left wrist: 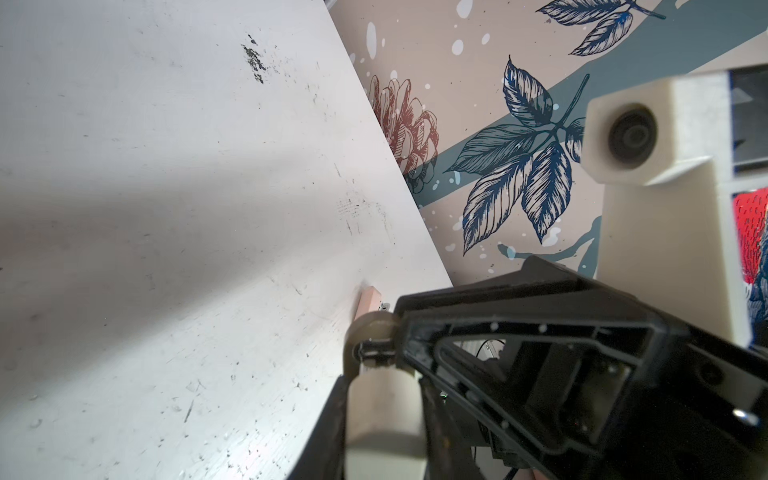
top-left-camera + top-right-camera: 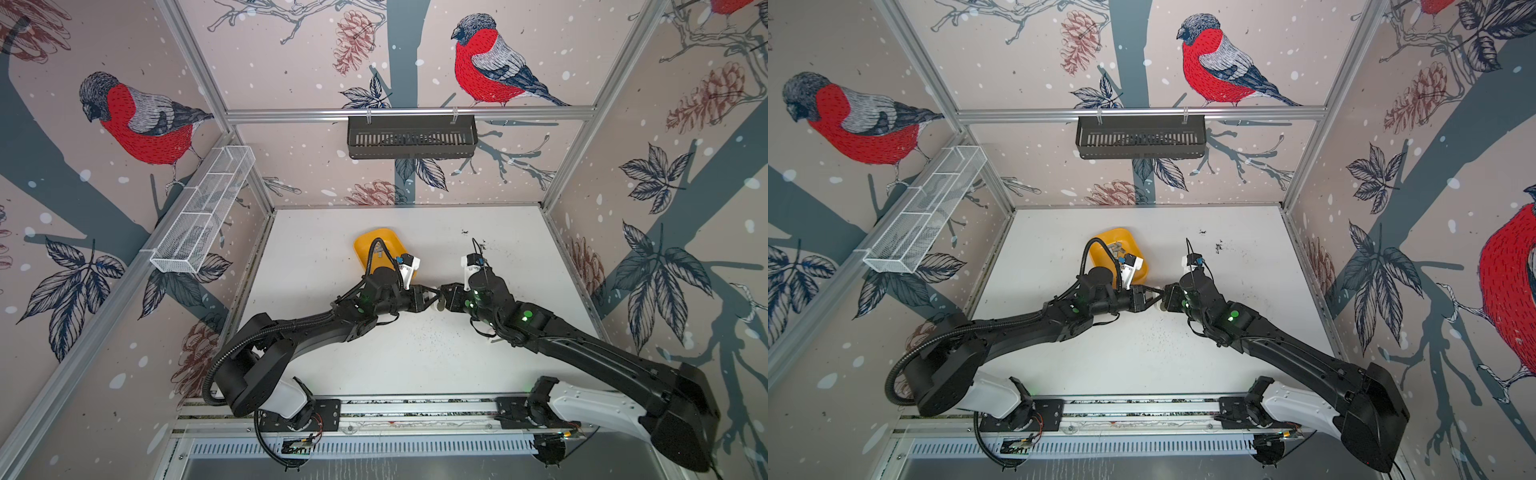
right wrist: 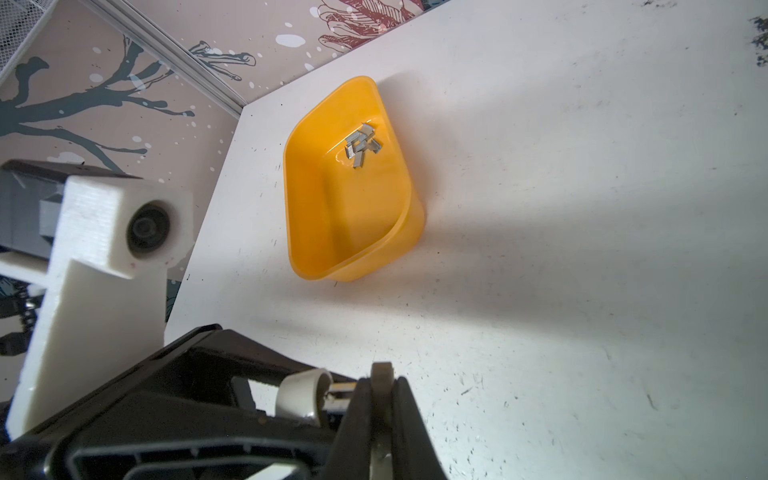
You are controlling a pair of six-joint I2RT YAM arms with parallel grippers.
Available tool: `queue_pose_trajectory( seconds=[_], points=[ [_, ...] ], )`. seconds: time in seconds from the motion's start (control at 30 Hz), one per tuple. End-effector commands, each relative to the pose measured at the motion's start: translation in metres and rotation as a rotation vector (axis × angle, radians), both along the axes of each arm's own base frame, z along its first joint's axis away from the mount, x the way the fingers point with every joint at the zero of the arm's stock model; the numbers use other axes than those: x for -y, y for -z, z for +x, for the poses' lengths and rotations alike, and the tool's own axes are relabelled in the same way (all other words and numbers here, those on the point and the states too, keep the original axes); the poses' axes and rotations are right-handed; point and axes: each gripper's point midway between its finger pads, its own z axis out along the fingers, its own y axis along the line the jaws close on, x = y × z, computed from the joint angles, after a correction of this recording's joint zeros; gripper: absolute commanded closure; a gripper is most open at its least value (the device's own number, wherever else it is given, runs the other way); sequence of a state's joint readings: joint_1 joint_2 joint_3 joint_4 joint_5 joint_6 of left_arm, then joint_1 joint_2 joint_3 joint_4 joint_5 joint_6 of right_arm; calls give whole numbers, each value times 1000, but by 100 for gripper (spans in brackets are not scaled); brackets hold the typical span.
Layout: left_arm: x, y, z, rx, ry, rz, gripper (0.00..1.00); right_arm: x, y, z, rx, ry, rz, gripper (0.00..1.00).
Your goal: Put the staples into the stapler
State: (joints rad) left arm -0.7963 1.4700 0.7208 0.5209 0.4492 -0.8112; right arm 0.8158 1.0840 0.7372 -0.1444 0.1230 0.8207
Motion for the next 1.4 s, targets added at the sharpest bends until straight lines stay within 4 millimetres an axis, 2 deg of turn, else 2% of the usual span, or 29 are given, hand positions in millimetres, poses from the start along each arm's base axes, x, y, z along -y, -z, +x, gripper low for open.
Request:
queue_pose_trajectory(
  seconds=[0.0,0.37,0.6,0.77,1.0,1.37],
  points=[
    [2,-19,0,66,14,-32,79,20,13,6,-31,105,-53,86],
    [-1,-19,0,80,10,-26,81,29,23,7,-69,140,-73,83],
    [-2,-18,-6,130,51,5,82,23,-13,6,34,89,25,72],
    [-2,-23,-13,174,86,-4,82,11,-34,-2,83,-18,144,61],
    [-5,-29,-21,245,124,-16,82,-2,-32,-12,40,-131,220,55],
    [-9,-32,-24,288,129,-12,82,-17,-10,-24,-45,-232,217,54]
  ],
)
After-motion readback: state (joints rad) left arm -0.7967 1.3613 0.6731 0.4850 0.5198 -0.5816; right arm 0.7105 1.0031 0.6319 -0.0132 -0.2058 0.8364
